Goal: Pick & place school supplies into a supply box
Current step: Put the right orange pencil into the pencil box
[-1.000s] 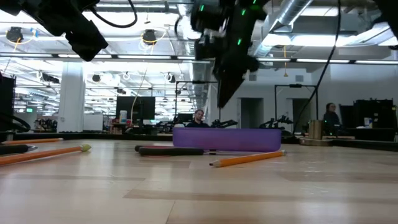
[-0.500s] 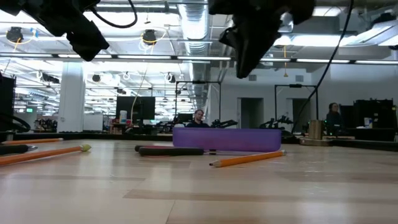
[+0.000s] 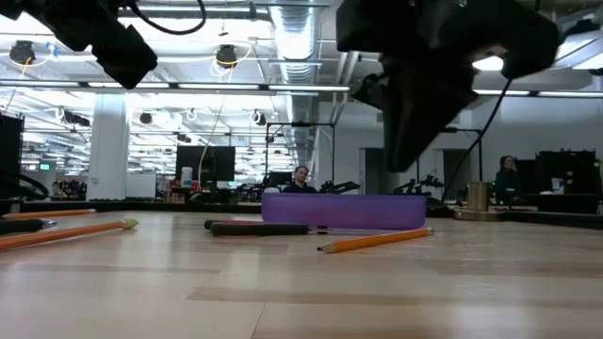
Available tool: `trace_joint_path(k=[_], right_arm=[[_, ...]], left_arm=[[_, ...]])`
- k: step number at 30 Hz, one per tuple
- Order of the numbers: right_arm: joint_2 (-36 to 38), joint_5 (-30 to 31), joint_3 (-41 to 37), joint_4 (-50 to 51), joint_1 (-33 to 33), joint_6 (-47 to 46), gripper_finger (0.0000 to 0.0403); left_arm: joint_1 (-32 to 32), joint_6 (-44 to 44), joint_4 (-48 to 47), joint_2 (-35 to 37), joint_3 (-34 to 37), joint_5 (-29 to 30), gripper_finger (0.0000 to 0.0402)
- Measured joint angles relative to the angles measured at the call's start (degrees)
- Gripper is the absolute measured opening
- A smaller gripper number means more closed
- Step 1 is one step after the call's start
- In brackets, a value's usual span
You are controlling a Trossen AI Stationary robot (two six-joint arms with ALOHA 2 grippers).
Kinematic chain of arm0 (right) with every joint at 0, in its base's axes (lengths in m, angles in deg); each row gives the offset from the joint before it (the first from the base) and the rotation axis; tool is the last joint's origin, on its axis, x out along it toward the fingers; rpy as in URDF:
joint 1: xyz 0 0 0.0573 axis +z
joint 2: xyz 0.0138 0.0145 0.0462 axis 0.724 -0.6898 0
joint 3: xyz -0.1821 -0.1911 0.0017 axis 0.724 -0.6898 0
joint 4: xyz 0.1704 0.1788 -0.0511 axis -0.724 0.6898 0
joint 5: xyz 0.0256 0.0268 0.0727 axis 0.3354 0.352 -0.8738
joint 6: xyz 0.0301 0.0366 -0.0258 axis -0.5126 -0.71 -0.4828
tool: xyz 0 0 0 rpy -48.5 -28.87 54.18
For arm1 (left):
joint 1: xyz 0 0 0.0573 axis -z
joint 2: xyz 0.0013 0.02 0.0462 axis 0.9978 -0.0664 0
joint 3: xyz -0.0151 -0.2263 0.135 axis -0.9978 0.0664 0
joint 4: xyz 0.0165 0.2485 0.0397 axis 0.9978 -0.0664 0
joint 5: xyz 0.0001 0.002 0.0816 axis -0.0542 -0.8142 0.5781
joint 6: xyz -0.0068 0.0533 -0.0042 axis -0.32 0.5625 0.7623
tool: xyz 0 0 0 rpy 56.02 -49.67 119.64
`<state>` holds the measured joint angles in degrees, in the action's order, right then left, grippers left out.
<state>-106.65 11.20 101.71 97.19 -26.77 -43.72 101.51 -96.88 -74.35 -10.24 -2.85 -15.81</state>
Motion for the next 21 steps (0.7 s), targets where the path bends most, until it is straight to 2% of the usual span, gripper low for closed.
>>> trace_joint_path(k=[10,15,21], right_arm=[[-0.1,0.1,-0.1,-1.1,-0.8,-2.5,0.0045],[-0.1,0.0,-0.1,-0.9,-2.1,-0.9,0.0062],[-0.1,-3.1,-0.1,-1.2,-2.5,0.0,0.0088]], left_arm=[[1.5,-0.2,2.6,-2.2,0.0,1.2,0.0128],[1.6,-0.2,2.4,-2.9,0.0,1.4,0.0128],[1.6,-0.2,2.4,-3.3,0.0,1.4,0.0128]])
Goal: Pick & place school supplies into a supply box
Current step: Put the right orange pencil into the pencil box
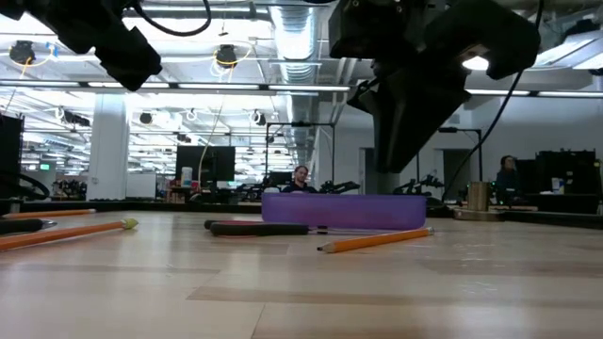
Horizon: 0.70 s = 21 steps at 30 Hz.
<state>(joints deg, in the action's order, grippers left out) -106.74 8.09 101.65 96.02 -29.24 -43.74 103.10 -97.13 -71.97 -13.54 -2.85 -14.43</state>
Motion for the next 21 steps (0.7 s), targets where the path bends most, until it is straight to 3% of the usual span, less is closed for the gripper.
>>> trace_joint_path(k=[11,21], right_arm=[[0.0,0.1,0.0,-1.4,0.1,5.2,0.0141],[-0.2,0.2,-4.2,-7.3,0.0,7.6,0.0132]], left_arm=[[0.0,0.0,0.1,0.0,0.0,0.0,0.0128],[0.0,-0.2,0.1,0.0,0.0,0.0,0.0128]])
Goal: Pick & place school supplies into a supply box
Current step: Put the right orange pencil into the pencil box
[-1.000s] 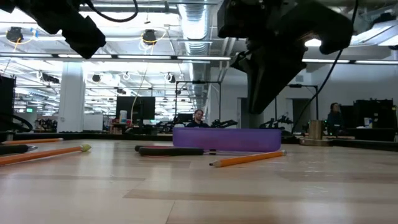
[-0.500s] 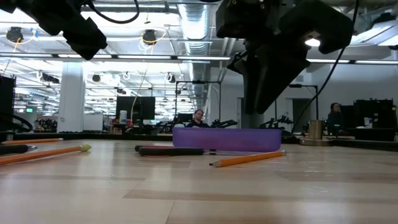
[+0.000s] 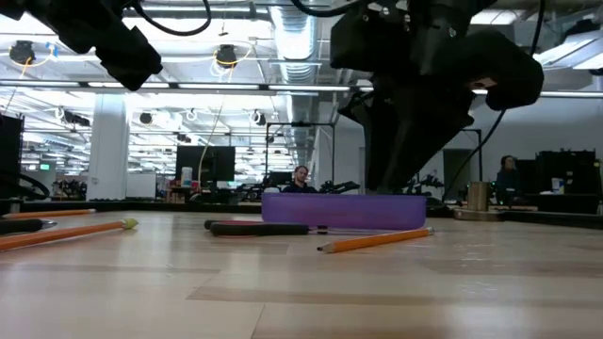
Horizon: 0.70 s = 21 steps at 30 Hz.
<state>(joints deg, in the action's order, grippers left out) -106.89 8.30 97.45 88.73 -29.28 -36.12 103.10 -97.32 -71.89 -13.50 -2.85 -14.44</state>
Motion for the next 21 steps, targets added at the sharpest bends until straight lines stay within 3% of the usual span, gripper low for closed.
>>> trace_joint_path(k=[21], right_arm=[[0.1,0.0,-9.2,-8.4,-2.7,2.0,0.0129]], left_arm=[[0.0,-1.0,0.0,0.0,0.0,0.0,0.0128]])
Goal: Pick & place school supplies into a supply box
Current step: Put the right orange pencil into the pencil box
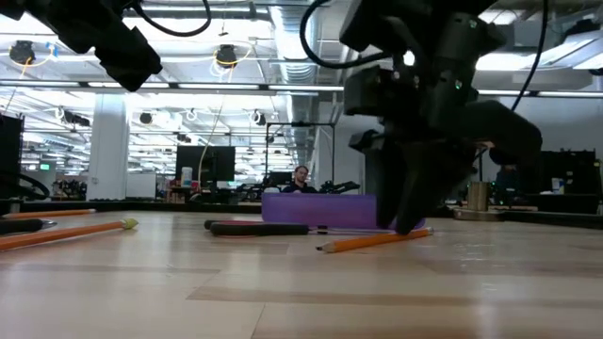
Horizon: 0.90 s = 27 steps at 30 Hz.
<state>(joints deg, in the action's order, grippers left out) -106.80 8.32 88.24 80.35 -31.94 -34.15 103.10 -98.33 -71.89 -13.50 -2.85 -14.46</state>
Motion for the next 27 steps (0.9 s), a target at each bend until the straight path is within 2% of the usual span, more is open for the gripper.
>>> trace_joint_path(k=[12,27], right_arm=[[0.4,-0.4,-4.3,-3.5,-0.7,0.0,0.0119],[0.3,-0.4,-5.2,-5.6,-0.2,0.0,0.0009]], left_arm=[[0.0,-0.1,0.0,0.0,0.0,0.0,0.0128],[0.0,-0.1,0.0,0.0,0.0,0.0,0.0128]])
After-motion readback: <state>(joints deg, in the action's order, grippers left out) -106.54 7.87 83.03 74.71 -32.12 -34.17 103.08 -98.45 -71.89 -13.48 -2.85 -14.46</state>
